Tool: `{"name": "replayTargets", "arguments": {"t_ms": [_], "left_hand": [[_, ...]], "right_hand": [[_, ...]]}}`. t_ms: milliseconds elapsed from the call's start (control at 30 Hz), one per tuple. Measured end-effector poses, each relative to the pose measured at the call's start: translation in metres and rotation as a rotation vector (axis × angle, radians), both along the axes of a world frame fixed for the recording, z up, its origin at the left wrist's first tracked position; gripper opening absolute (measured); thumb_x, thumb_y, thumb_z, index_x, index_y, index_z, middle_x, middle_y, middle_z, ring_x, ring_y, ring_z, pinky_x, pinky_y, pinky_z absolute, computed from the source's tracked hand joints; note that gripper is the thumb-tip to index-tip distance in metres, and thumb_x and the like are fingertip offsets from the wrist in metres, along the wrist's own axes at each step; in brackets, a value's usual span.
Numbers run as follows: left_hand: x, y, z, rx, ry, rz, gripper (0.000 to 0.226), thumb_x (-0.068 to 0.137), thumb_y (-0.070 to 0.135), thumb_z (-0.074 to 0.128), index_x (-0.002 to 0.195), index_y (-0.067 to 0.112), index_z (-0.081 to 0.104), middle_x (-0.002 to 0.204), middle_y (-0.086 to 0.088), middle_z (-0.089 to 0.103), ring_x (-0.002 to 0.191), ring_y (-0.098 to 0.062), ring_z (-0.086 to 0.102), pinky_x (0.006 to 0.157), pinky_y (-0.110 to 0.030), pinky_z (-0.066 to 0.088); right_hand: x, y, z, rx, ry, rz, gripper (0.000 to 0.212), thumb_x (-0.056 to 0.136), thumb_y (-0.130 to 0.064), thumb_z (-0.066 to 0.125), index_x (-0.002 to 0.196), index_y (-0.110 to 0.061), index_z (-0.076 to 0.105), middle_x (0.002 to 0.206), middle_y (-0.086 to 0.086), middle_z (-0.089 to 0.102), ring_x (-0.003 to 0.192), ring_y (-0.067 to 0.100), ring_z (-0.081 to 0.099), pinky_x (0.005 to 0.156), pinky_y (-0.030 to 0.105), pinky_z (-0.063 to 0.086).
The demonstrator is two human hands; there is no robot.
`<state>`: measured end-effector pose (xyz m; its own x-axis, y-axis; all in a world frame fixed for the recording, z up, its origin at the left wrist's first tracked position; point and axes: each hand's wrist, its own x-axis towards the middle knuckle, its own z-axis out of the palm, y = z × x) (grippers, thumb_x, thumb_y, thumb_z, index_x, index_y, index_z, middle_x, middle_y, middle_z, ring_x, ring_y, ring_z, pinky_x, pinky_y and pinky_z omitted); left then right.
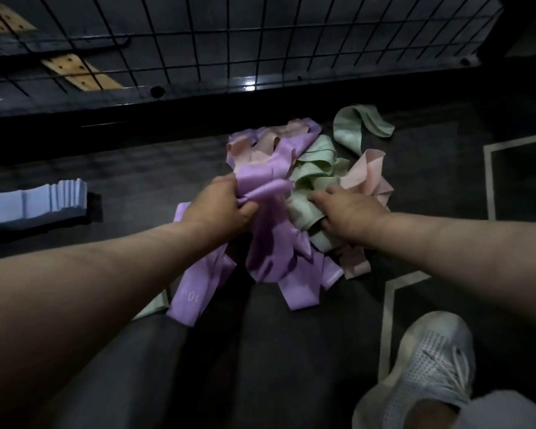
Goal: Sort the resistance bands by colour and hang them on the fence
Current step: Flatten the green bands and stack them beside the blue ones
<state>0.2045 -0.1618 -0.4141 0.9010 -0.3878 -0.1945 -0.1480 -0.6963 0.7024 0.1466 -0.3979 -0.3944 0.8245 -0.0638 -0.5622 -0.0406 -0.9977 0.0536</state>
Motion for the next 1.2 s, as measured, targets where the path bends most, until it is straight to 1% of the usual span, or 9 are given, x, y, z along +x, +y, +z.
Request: {"name": "replayTargets", "arguments": {"t_ms": [167, 267, 367, 500, 633, 800, 933, 1033, 1200], "left_hand": [[0.023, -0.008, 0.007, -0.16, -0.013, 0.22, 0.064, 0.065, 0.048, 0.043, 0.116, 0.016, 0.063, 0.105, -0.008, 0.07, 0.097, -0.024, 0.067, 0.083, -0.036, 0.055], [0.039, -0.016, 0.023, -0.346, 0.121, 0.323, 0.061, 0.061, 0.047, 0.047, 0.113, 0.021, 0.063, 0.089, -0.012, 0.072, 0.079, -0.031, 0.071, 0.069, -0.046, 0.06], [0.045, -0.019, 0.03, -0.425, 0.199, 0.389, 0.055, 0.064, 0.042, 0.052, 0.113, 0.022, 0.065, 0.084, -0.012, 0.073, 0.068, -0.03, 0.071, 0.057, -0.038, 0.058], [0.028, 0.001, 0.02, -0.006, 0.146, 0.164, 0.038, 0.08, 0.032, 0.059, 0.11, 0.01, 0.066, 0.091, -0.013, 0.069, 0.086, -0.031, 0.068, 0.069, -0.034, 0.053], [-0.009, 0.034, -0.001, 0.417, 0.132, -0.35, 0.064, 0.077, 0.045, 0.063, 0.134, 0.021, 0.049, 0.131, -0.016, 0.043, 0.12, -0.036, 0.051, 0.096, -0.039, 0.046], [-0.037, 0.054, -0.016, 0.822, -0.046, -0.802, 0.118, 0.061, 0.067, 0.077, 0.151, 0.041, 0.006, 0.158, -0.015, -0.009, 0.141, -0.034, 0.017, 0.109, -0.047, 0.034], [-0.034, 0.053, -0.016, 0.73, -0.068, -0.744, 0.069, 0.088, 0.052, 0.06, 0.148, 0.039, 0.029, 0.145, -0.012, 0.022, 0.122, -0.033, 0.04, 0.097, -0.039, 0.043], [-0.026, 0.05, -0.009, 0.536, 0.065, -0.691, 0.022, 0.096, 0.042, 0.054, 0.117, 0.037, 0.054, 0.128, 0.002, 0.048, 0.114, -0.022, 0.051, 0.088, -0.03, 0.04], [-0.002, 0.032, -0.014, 0.364, 0.045, -0.5, 0.02, 0.091, 0.025, 0.061, 0.111, 0.02, 0.055, 0.113, 0.0, 0.046, 0.105, -0.021, 0.05, 0.088, -0.025, 0.04]], "right_hand": [[0.014, -0.016, 0.017, 0.241, -0.276, -0.235, 0.021, 0.093, -0.029, 0.049, 0.11, -0.027, 0.061, 0.115, 0.003, 0.057, 0.105, 0.031, 0.059, 0.084, 0.041, 0.049], [0.027, -0.021, 0.036, 0.398, -0.447, -0.459, 0.024, 0.091, -0.03, 0.05, 0.112, -0.024, 0.061, 0.11, 0.007, 0.066, 0.103, 0.032, 0.063, 0.089, 0.045, 0.053], [0.032, -0.016, 0.052, 0.531, -0.584, -0.599, 0.016, 0.094, -0.019, 0.046, 0.107, -0.026, 0.053, 0.095, 0.007, 0.067, 0.086, 0.03, 0.068, 0.078, 0.049, 0.057], [0.025, -0.008, 0.055, 0.485, -0.522, -0.583, 0.029, 0.094, -0.009, 0.039, 0.116, -0.029, 0.043, 0.071, 0.003, 0.065, 0.051, 0.016, 0.065, 0.056, 0.033, 0.056], [0.015, -0.004, 0.046, 0.499, -0.361, -0.582, 0.058, 0.088, -0.006, 0.035, 0.133, -0.043, 0.037, 0.09, 0.018, 0.064, 0.051, 0.021, 0.068, 0.056, 0.043, 0.061], [0.004, -0.004, 0.042, 0.294, -0.115, -0.467, 0.054, 0.088, -0.022, 0.047, 0.137, -0.041, 0.035, 0.118, 0.013, 0.057, 0.103, 0.035, 0.058, 0.09, 0.044, 0.053], [0.002, -0.011, 0.032, 0.366, -0.111, -0.63, 0.054, 0.064, -0.049, 0.044, 0.118, -0.049, 0.037, 0.108, 0.017, 0.061, 0.088, 0.036, 0.067, 0.08, 0.052, 0.058], [0.001, -0.002, 0.039, 0.517, -0.108, -0.796, 0.034, 0.087, -0.027, 0.053, 0.118, -0.036, 0.043, 0.088, 0.02, 0.067, 0.067, 0.037, 0.071, 0.06, 0.052, 0.06], [0.006, 0.0, 0.044, 0.752, -0.203, -0.967, 0.017, 0.097, -0.015, 0.046, 0.111, -0.01, 0.054, 0.079, 0.02, 0.064, 0.043, 0.019, 0.062, 0.042, 0.026, 0.043]]}}
